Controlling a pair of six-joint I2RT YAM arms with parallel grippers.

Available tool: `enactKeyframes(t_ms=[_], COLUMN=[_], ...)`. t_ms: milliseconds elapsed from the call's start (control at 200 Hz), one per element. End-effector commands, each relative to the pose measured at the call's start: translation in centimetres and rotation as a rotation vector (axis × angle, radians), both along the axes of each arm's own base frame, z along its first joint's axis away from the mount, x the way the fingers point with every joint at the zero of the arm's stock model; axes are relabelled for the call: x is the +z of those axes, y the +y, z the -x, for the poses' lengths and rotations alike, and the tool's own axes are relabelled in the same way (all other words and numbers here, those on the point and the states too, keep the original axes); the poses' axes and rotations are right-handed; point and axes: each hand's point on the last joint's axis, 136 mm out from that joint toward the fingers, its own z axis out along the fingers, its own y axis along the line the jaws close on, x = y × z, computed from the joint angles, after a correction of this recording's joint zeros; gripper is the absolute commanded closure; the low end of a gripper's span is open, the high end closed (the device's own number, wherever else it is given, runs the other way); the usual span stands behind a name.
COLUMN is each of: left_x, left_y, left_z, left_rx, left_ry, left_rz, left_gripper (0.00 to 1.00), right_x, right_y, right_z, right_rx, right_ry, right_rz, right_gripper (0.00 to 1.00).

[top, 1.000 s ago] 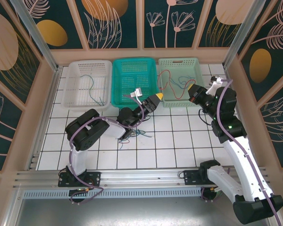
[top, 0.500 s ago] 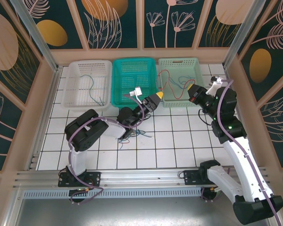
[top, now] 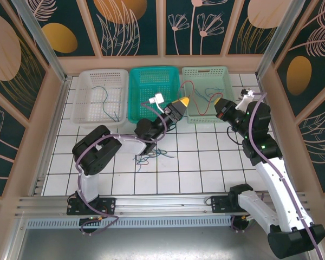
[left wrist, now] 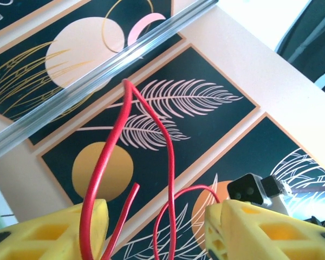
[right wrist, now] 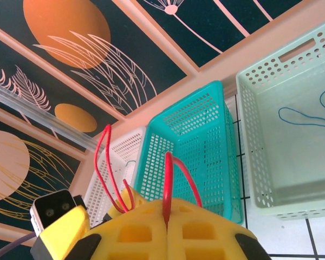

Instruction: Untangle the cables

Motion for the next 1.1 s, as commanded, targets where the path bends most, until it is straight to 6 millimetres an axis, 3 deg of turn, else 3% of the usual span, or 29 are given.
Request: enactKeyframes(t_ms=[0,85,170,270,530,671,781,926,1096], left_x=[3.4,3.0,2.4,1.6,-1.2,-4.8,-8.0,-12.3,-15.2], left_y=[0.7,0.3,-0.1,-0.2,-0.4,-2.4,-2.7,-1.4,1.8], left_z=[1.0,0.6,0.3,0.0,-0.8,-1.0,-0.9,-0.2,0.0], left_rx=[-0.012,-0.015,-0.016,-0.017,-0.037,-0.087,-0.082,-0.102,-0.099], left_ry=[-0.12,-0.105,-0.081,-0.062,-0.01,0.012,-0.009,-0.031,-0.078], left_rz=[0.119,0.107,0.085,0.054,-0.077,-0.355,-0.638,-1.011,-1.368], left_gripper=[0.46,0.57,0.81,1.0,1.0,1.0,1.0,1.0,1.0], right_x=[1.3,1.4,1.6,2.0,3.9,4.2,4.3,5.2,6.4], right_y=[0.2,0.2,0.2,-0.3,-3.1,-4.7,-6.1,-7.5,-8.0], right_z=[0.5,0.5,0.5,0.3,-0.6,-1.6,-2.6,-3.7,-5.2], right_rx=[0.019,0.02,0.017,-0.006,-0.086,-0.12,-0.149,-0.162,-0.135], right_ry=[-0.053,-0.057,-0.062,-0.071,-0.111,-0.111,-0.099,-0.118,-0.154], right_rz=[-0.031,-0.031,-0.025,0.004,0.064,0.111,0.149,0.164,0.146], right_gripper=[1.0,1.0,1.0,1.0,1.0,1.0,1.0,1.0,1.0])
